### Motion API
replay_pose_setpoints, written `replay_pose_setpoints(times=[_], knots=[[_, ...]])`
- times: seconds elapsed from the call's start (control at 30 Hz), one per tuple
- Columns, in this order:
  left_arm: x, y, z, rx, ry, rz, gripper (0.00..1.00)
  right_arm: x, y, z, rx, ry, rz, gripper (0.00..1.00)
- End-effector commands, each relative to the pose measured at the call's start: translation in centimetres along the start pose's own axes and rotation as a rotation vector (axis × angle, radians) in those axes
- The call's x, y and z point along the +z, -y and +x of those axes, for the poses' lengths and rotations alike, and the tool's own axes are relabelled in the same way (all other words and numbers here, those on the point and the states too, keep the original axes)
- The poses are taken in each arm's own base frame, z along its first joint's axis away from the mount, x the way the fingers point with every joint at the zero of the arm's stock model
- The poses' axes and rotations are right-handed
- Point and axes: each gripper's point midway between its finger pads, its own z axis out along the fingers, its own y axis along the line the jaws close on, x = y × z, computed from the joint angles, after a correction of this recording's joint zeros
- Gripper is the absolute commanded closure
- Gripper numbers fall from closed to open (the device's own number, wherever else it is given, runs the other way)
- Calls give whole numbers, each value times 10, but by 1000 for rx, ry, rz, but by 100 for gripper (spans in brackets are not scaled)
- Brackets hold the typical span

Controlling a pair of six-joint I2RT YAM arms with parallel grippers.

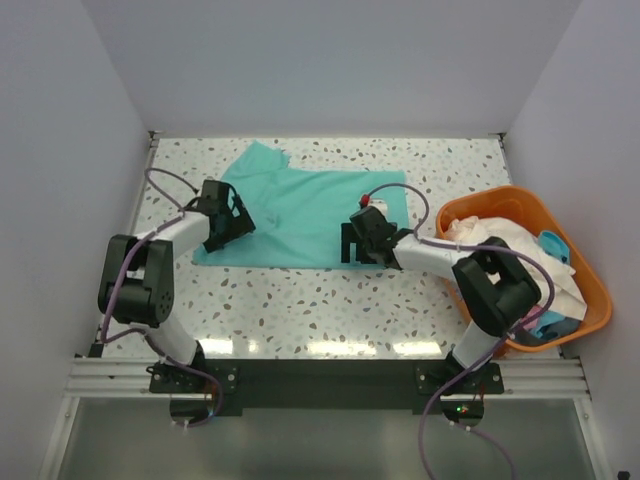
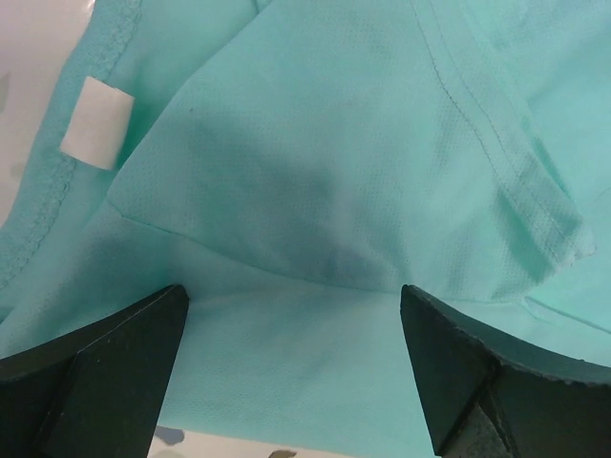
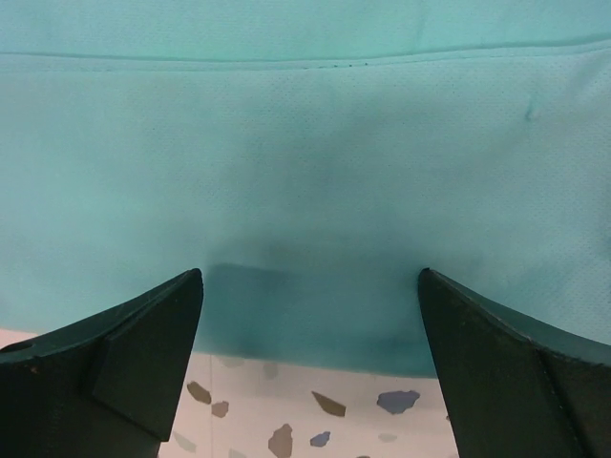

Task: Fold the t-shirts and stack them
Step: Fold the tshirt

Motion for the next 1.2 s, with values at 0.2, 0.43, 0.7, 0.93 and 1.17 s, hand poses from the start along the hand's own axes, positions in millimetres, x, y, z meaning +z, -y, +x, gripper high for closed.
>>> replay_pose_setpoints(times=[0.2,0.43,0.7,0.93,1.17], knots=[[-49,-107,140,-125,-298,-303,0,-41,13,82,12,-59,91,1],[-74,-130,141,-185,-192,-361,0,-60,25,116,85,-80,128,1],[-91,-97,95,-169,-85,-237,0,-97,5,80,112,-23,87,1],[-133,-36,-21,-166,189,-83,0,-136,-7,-25,191,203,52,1],[-98,9,-124,-134,266,-56,0,-105,16,-121,213,259,121,1]])
